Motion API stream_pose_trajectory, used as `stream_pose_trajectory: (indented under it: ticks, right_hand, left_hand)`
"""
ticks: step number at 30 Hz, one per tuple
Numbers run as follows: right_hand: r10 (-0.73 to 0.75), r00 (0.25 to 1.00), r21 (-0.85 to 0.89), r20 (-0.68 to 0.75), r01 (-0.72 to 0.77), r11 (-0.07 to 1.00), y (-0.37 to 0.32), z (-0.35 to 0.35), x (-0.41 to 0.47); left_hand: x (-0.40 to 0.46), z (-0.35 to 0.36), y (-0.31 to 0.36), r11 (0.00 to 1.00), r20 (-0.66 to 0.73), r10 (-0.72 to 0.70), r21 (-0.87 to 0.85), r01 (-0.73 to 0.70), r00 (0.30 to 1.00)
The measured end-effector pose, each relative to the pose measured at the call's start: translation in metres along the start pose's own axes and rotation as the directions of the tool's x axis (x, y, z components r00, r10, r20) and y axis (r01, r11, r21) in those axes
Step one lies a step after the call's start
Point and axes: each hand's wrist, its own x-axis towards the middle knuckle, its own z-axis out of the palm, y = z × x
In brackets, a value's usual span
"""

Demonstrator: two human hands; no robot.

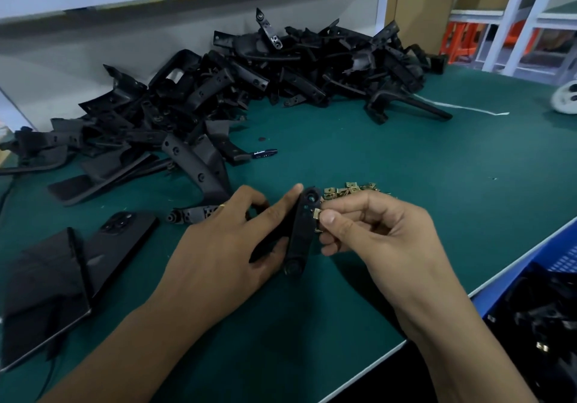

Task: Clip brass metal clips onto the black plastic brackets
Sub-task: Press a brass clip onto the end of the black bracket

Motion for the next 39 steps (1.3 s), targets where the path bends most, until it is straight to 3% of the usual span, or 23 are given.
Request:
stream_pose_trajectory:
  ticks: [4,11,14,18,19,21,22,28,31,36,39]
  right_hand:
    - [0.047,0.998,0.032,-0.033,-0.046,0.998,-0.001,-0.002,0.0]
    - [0.058,0.997,-0.061,-0.06,-0.061,0.996,0.001,0.004,-0.001]
    - [-0.004,0.999,-0.131,-0.05,-0.002,0.991,0.002,0.006,-0.001]
    - [-0.167,0.984,-0.266,-0.064,0.144,0.953,0.001,0.007,-0.004]
    - [-0.253,0.962,-0.42,-0.1,0.19,0.888,0.002,0.004,-0.004]
    - [-0.4,0.913,-0.741,-0.084,0.211,0.637,0.004,-0.001,-0.003]
    - [-0.42,0.906,-0.822,-0.05,0.201,0.533,0.005,-0.001,-0.003]
    - [-0.293,0.946,-0.955,0.14,0.207,0.21,0.013,0.01,-0.004]
    - [-0.269,0.952,-0.959,0.146,0.203,0.197,0.013,0.011,-0.003]
    - [-0.234,0.954,-0.929,0.189,0.251,0.271,0.012,0.012,0.0]
    - [-0.195,0.958,-0.86,0.209,0.275,0.43,0.011,0.012,0.0]
  left_hand:
    - [0.0,0.001,-0.002,0.999,0.002,0.044,0.012,-0.044,0.999]
    - [-0.001,0.001,0.001,0.996,-0.002,0.079,0.047,-0.079,0.997]
    - [-0.003,0.001,0.001,0.998,0.001,0.058,0.027,-0.058,0.998]
    - [-0.004,-0.001,-0.005,0.994,-0.057,-0.095,-0.054,0.092,0.994]
    - [-0.004,-0.002,-0.008,0.988,-0.084,-0.142,-0.077,0.135,0.986]
    - [-0.005,-0.003,-0.015,0.974,-0.117,-0.211,-0.109,0.199,0.97]
    - [-0.007,-0.003,-0.017,0.97,-0.12,-0.229,-0.117,0.215,0.966]
    - [-0.008,0.001,-0.024,0.954,-0.103,-0.268,-0.169,0.248,0.958]
    - [-0.007,0.003,-0.025,0.953,-0.077,-0.26,-0.178,0.244,0.962]
    - [-0.008,0.0,-0.026,0.954,-0.064,-0.232,-0.21,0.215,0.971]
    - [-0.008,-0.001,-0.024,0.958,-0.077,-0.204,-0.222,0.183,0.976]
